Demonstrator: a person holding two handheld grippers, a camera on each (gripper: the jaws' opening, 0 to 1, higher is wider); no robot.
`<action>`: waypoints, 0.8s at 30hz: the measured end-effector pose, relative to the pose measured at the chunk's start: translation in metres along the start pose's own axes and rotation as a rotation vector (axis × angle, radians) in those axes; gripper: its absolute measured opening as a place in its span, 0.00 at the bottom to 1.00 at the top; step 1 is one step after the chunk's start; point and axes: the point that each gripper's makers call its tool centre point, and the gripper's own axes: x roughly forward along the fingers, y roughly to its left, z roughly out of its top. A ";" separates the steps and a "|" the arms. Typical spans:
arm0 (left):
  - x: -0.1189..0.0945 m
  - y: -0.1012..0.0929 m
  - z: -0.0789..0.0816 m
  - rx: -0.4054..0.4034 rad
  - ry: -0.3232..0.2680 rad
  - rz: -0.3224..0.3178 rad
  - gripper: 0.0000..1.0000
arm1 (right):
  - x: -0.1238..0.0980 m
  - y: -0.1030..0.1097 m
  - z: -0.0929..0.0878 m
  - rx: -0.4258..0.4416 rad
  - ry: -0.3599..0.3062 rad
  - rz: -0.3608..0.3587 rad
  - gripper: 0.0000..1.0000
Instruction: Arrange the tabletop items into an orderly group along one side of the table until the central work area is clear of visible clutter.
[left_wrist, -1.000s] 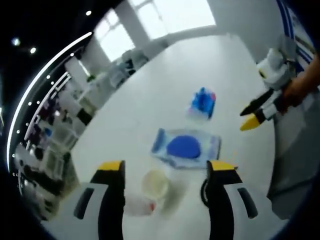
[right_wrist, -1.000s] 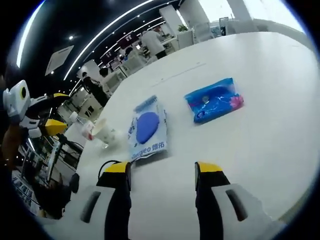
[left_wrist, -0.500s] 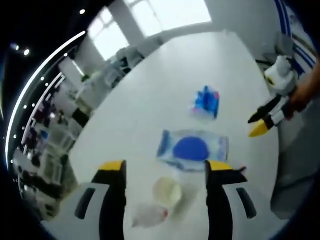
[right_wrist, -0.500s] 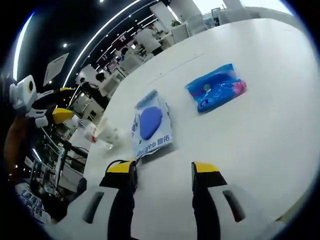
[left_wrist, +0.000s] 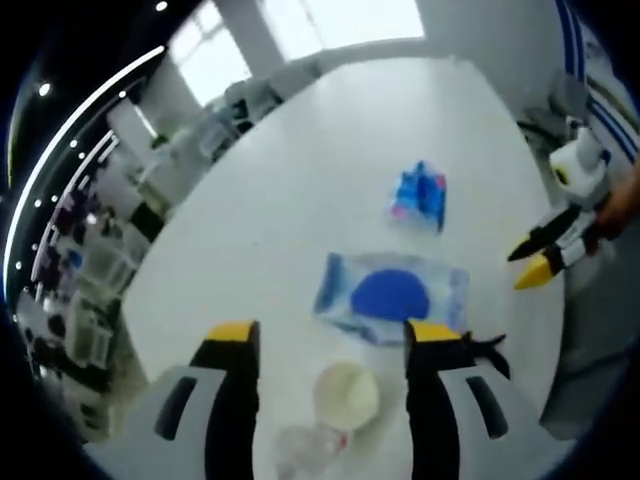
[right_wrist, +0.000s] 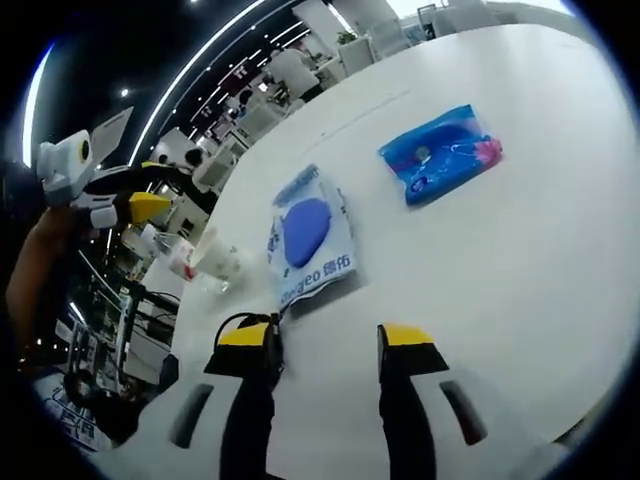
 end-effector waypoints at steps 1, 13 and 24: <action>0.002 0.001 0.000 -0.002 0.002 -0.003 0.54 | 0.001 0.001 -0.001 -0.002 0.002 0.001 0.40; 0.032 0.010 -0.008 0.022 0.061 -0.087 0.49 | 0.008 0.005 -0.007 0.019 0.014 0.002 0.38; 0.057 0.008 -0.013 0.036 0.104 -0.180 0.42 | 0.016 0.006 -0.012 0.036 0.030 -0.006 0.36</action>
